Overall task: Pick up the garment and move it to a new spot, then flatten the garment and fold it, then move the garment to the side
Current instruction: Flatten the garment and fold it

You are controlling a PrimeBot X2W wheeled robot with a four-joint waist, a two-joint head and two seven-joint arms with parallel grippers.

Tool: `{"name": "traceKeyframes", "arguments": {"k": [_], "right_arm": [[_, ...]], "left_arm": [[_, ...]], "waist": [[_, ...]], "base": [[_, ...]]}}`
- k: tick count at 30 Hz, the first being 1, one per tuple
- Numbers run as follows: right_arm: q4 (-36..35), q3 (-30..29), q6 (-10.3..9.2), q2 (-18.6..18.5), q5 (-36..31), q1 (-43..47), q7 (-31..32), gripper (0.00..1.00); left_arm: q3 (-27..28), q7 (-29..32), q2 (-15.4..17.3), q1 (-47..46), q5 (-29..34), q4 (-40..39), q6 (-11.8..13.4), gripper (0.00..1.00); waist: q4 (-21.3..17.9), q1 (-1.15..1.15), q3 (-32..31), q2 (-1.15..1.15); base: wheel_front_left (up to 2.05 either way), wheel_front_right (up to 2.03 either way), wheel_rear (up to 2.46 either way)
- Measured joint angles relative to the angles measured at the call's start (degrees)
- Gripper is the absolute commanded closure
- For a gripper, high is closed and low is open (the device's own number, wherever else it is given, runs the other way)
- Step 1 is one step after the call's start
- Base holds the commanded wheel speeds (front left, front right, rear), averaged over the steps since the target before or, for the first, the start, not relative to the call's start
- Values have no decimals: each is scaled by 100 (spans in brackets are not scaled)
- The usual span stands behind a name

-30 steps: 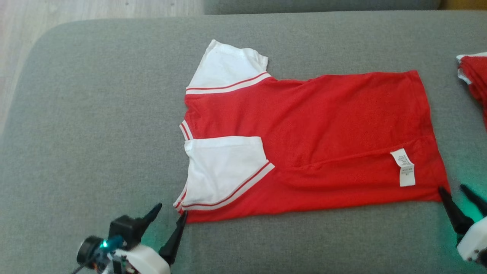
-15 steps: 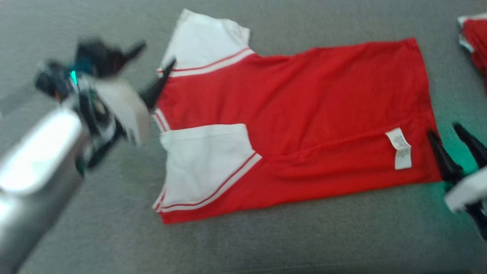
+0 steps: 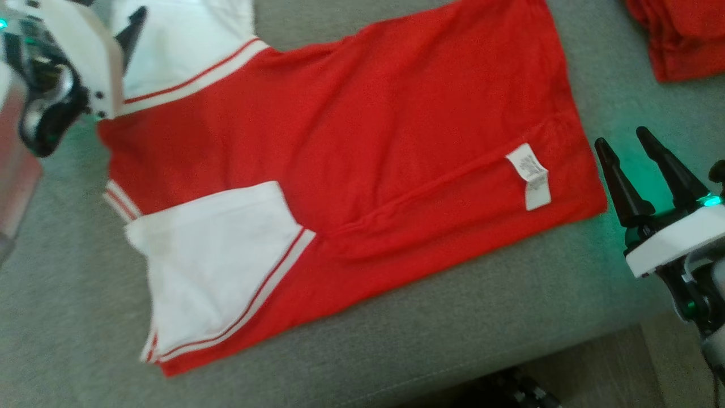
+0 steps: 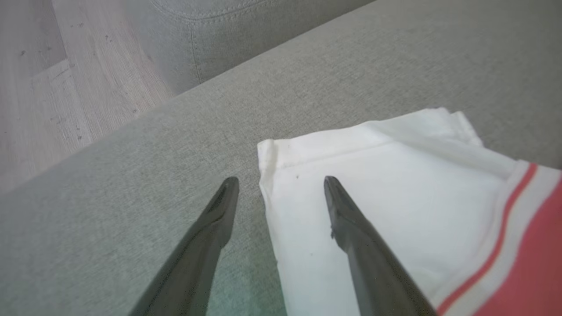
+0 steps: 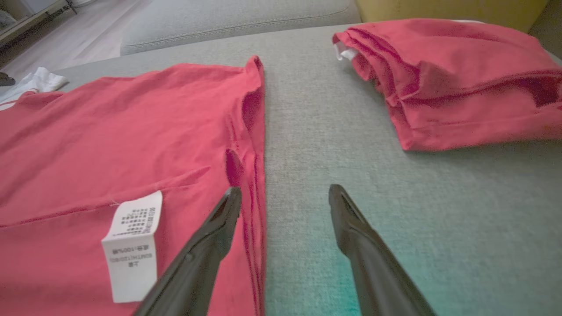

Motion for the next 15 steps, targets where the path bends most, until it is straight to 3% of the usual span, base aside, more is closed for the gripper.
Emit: {"name": "traceKeyframes", "arguments": {"k": [7, 13, 14, 15], "right_arm": [[-25, -93, 0, 138, -23, 34, -25, 0], [-13, -104, 0, 158, -23, 140, -29, 0], [-7, -120, 0, 176, -24, 138, -36, 0], [1, -124, 0, 176, -26, 137, -36, 0]], "left_arm": [[-10, -14, 129, -330, 67, 532, -52, 0], [-11, 82, 157, -591, 77, 839, -52, 0], [-4, 186, 114, -603, -47, 853, -60, 56], [-5, 212, 69, -600, -127, 855, -99, 76]], "waist": [[-372, -1, 316, 0], [-463, -1, 438, 0], [-444, -1, 424, 0], [-429, -1, 414, 0]], "base": [[0, 0, 0], [0, 0, 0], [0, 0, 0], [0, 0, 0]]}}
